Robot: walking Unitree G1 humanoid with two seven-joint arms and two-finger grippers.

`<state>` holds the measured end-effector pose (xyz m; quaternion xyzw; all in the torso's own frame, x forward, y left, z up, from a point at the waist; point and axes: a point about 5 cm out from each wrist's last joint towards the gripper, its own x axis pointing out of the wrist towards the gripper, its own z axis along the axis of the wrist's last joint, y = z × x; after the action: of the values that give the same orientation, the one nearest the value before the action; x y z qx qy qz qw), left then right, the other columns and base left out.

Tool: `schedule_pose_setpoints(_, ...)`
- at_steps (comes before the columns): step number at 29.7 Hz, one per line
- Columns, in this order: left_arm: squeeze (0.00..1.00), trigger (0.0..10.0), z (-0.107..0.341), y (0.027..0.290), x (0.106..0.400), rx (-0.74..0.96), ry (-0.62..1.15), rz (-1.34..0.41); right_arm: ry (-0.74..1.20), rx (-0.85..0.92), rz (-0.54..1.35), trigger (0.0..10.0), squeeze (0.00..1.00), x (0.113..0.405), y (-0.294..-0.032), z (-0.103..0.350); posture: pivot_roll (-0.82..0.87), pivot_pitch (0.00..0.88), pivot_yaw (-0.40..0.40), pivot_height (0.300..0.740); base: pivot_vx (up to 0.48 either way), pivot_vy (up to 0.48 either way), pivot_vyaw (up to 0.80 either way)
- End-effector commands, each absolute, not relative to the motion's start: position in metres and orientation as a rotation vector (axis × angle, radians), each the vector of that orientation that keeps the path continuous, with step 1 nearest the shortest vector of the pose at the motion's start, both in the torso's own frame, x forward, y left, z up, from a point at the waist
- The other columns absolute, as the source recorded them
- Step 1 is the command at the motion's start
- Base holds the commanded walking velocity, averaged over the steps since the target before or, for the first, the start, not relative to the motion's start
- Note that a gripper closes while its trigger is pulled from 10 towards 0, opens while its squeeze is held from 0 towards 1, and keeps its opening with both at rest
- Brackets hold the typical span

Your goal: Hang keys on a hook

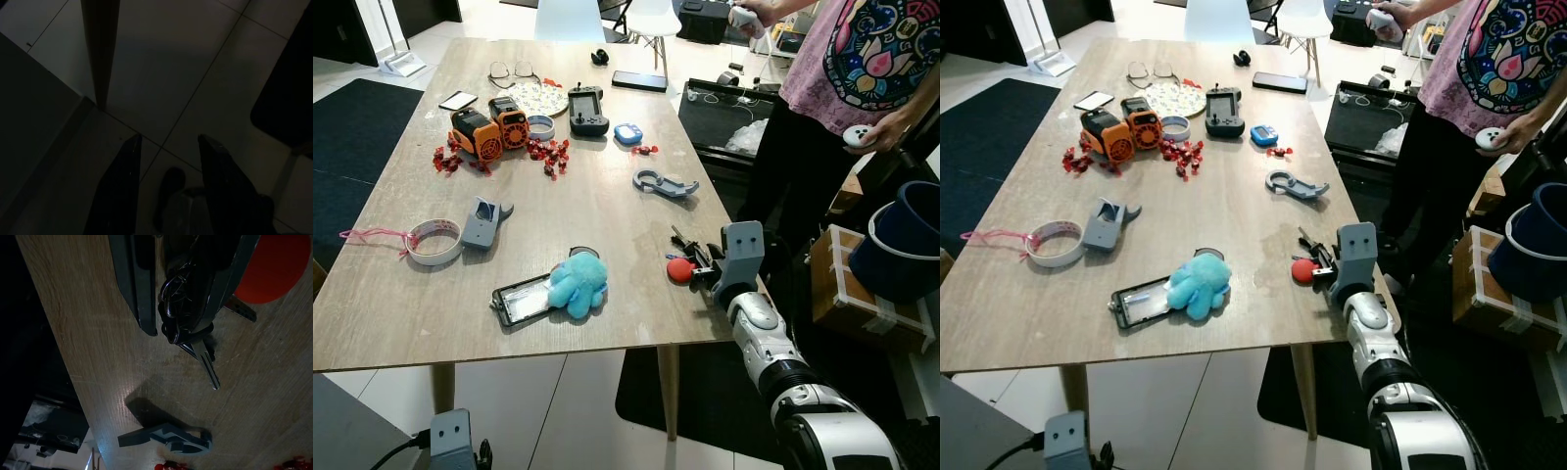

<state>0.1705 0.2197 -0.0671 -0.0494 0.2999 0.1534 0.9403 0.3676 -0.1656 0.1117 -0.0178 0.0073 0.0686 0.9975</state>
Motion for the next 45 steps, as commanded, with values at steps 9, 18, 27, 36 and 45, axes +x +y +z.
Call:
schedule_pose_setpoints(9,0.00,10.0,-0.070,0.220,0.164,-0.081,0.633,0.302,0.063,-0.016,0.133,10.0,0.00,0.360,-0.165,0.095,0.08,0.128,-0.081,0.740,0.000,0.000,0.00)
schedule_pose_setpoints(18,0.00,10.0,-0.070,0.220,0.164,-0.078,0.633,0.303,0.062,-0.001,0.129,4.1,0.00,0.359,-0.166,0.094,0.08,0.130,-0.080,0.740,0.000,0.000,0.00)
schedule_pose_setpoints(27,0.00,10.0,-0.069,0.220,0.165,-0.080,0.631,0.306,0.059,0.011,0.121,0.0,0.00,0.360,-0.169,0.095,0.08,0.128,-0.080,0.740,0.000,0.000,0.00)
schedule_pose_setpoints(36,0.00,10.0,-0.068,0.221,0.166,-0.081,0.627,0.307,0.019,0.098,0.062,0.0,0.00,0.369,-0.183,0.114,0.08,0.126,-0.079,0.740,0.000,0.000,0.00)
schedule_pose_setpoints(45,0.00,10.0,-0.068,0.222,0.169,-0.070,0.630,0.287,-0.197,0.237,0.193,0.0,0.00,0.395,-0.177,0.187,0.08,0.120,-0.067,0.740,0.000,0.000,0.00)
